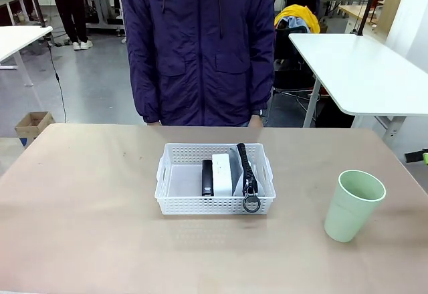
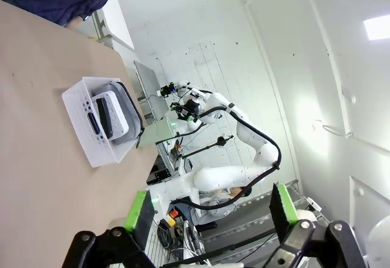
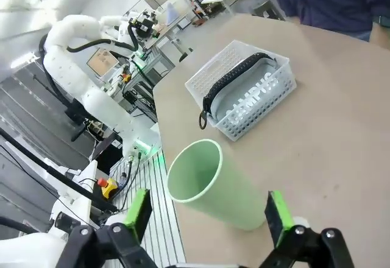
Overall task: Efficiently arrange items inside the basket to fit them all.
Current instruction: Pick up the Reusable plastic cup and place it inside the Organizing basket.
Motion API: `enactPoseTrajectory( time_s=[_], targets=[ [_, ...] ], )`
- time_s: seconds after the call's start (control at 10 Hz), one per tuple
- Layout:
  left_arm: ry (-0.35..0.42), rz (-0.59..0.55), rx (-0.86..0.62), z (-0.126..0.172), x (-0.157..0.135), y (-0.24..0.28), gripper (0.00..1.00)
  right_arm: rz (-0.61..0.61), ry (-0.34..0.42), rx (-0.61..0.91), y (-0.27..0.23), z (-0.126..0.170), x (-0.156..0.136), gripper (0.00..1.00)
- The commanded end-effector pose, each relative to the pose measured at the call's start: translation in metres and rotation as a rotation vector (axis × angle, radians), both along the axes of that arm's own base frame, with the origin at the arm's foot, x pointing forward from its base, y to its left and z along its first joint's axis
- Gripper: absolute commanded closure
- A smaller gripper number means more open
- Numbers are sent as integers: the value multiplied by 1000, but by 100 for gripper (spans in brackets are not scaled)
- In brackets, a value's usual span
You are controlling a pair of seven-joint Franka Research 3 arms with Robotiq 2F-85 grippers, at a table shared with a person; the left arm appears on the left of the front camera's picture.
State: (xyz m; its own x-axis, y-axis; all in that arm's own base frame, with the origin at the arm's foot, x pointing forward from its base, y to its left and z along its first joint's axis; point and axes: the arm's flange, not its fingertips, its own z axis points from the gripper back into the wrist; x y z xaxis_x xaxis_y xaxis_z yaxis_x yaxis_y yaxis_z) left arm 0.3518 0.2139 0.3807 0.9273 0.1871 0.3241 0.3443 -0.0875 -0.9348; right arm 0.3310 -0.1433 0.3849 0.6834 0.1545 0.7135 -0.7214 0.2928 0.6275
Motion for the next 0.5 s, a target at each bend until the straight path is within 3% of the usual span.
enactPoseTrajectory(
  time_s=[0.0,0.1,0.2,0.3,0.4],
  targets=[
    [2,3,5,2,-4,-3,0,-7,-206,23,8,0,-1,0],
    [2,3,5,2,-4,-3,0,70,-464,9,12,-9,-10,0],
    [2,3,5,2,-4,-3,0,198,-589,91,10,-24,-19,0],
    [2,3,5,2,-4,-3,0,248,-661,-37,8,-43,-26,0],
    [2,3,5,2,-4,-3,0,361,-753,-60,13,-58,-35,0]
  ],
)
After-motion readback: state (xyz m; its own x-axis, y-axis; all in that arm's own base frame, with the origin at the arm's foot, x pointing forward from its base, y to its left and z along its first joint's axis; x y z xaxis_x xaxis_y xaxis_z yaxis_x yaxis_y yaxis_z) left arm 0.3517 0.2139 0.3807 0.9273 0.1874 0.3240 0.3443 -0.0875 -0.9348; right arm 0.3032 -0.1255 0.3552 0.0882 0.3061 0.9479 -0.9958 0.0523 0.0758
